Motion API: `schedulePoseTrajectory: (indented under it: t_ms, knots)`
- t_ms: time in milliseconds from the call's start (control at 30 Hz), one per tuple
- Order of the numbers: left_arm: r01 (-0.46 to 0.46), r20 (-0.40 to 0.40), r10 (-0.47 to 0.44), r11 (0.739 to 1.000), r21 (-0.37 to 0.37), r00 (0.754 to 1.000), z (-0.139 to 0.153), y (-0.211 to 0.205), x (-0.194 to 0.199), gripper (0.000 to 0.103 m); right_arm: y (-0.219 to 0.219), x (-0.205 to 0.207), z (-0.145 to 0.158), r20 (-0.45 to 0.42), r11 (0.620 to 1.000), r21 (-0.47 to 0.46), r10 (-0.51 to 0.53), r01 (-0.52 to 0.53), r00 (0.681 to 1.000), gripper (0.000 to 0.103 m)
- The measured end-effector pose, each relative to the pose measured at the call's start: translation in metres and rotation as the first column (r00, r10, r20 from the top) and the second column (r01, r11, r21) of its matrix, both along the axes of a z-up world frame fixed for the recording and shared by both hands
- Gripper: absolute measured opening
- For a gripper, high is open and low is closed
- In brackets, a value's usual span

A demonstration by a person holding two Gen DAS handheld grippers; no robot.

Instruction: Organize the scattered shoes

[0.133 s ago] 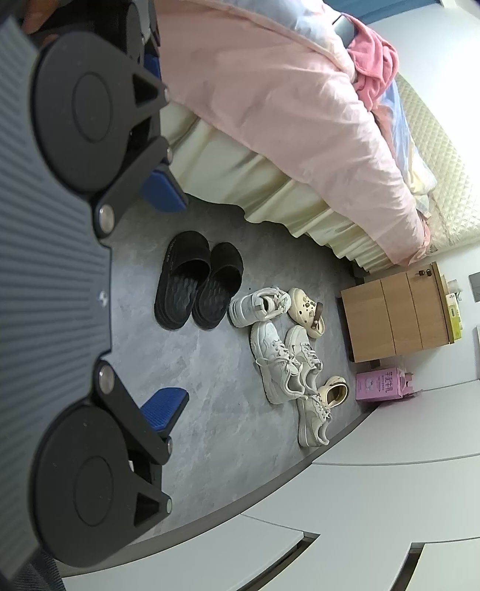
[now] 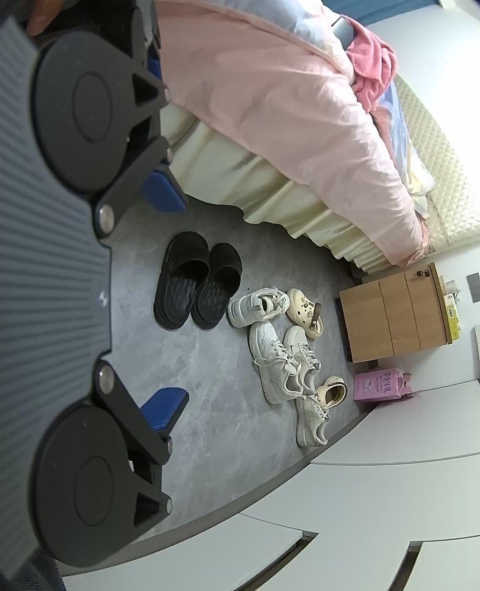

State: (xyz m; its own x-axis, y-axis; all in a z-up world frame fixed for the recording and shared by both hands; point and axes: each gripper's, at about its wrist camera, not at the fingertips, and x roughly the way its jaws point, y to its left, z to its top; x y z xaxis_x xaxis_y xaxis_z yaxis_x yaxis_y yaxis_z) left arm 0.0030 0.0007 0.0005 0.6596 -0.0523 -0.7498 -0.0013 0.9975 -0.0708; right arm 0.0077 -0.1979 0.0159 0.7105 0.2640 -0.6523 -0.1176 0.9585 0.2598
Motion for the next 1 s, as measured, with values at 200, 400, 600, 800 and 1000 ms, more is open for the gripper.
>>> schedulePoseTrajectory:
  t_ms: [200,400,600,800,1000]
  knots:
    - [0.0,-0.01,0.0,1.0,-0.005,1.0,0.0002,0.0009,0.0035,0.103,-0.0031,0.0008,0.0004,0.013,1.0,-0.005,-0.012,0.012,1.0,0.103]
    - [-0.001,-0.002,0.001,1.0,-0.004,1.0,0.0001,0.0011,-0.0024,0.103,-0.006,-0.0061,0.0018,0.02,1.0,0.005,-0.019,0.019,1.0,0.103]
    - [-0.005,-0.016,0.005,1.0,0.001,1.0,-0.0035,0.0038,-0.0036,0.103,-0.0034,-0.0061,0.0018,0.01,1.0,-0.004,-0.017,0.018,1.0,0.103]
    - [0.011,-0.016,-0.011,1.0,-0.004,1.0,-0.0047,0.0041,-0.005,0.103,-0.0008,-0.0051,0.0001,0.0,1.0,-0.007,-0.011,0.011,1.0,0.103]
    - [0.006,-0.027,-0.006,1.0,-0.018,1.0,-0.0054,0.0026,-0.0038,0.103,-0.0002,-0.0037,-0.001,-0.005,1.0,-0.008,-0.005,0.005,1.0,0.103]
